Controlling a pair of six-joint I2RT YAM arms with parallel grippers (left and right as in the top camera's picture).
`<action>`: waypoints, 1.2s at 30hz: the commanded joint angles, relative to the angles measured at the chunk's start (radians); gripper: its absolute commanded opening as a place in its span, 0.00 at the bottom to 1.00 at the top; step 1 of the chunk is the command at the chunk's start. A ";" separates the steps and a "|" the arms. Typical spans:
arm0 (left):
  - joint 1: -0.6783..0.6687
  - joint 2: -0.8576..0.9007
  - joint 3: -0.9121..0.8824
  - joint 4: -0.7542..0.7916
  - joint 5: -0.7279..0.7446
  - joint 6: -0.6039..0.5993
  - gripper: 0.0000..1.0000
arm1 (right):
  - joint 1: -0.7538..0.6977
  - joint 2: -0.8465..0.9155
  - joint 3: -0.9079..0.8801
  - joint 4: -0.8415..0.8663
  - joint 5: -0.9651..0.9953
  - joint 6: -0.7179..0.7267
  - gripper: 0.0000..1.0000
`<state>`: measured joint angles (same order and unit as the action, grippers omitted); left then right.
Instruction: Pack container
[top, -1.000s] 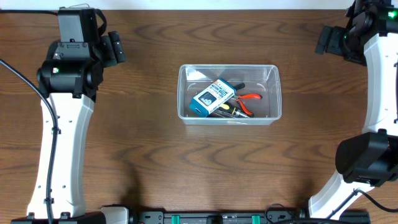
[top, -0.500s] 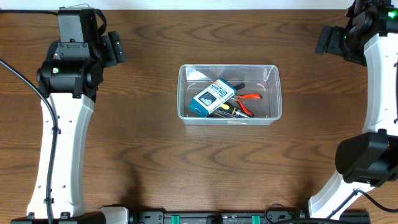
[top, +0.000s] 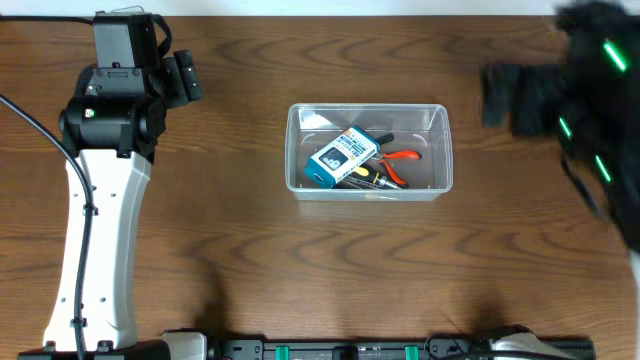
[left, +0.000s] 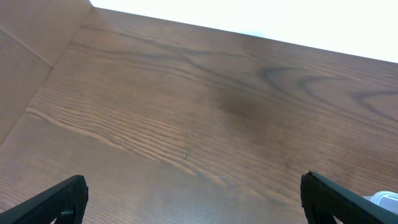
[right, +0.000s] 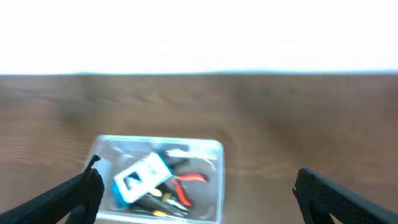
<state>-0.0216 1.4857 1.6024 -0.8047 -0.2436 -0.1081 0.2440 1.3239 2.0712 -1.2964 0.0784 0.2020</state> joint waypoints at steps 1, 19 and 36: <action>0.003 0.010 0.012 -0.002 -0.012 -0.010 0.98 | 0.039 -0.092 -0.002 0.003 0.023 0.002 0.99; 0.003 0.010 0.012 -0.002 -0.012 -0.010 0.98 | -0.082 -0.838 -1.163 0.816 0.018 -0.104 0.99; 0.003 0.010 0.012 -0.002 -0.012 -0.010 0.98 | -0.132 -1.257 -1.918 1.231 -0.031 0.043 0.99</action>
<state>-0.0216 1.4857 1.6024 -0.8051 -0.2436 -0.1081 0.1215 0.0883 0.1818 -0.0757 0.0666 0.2226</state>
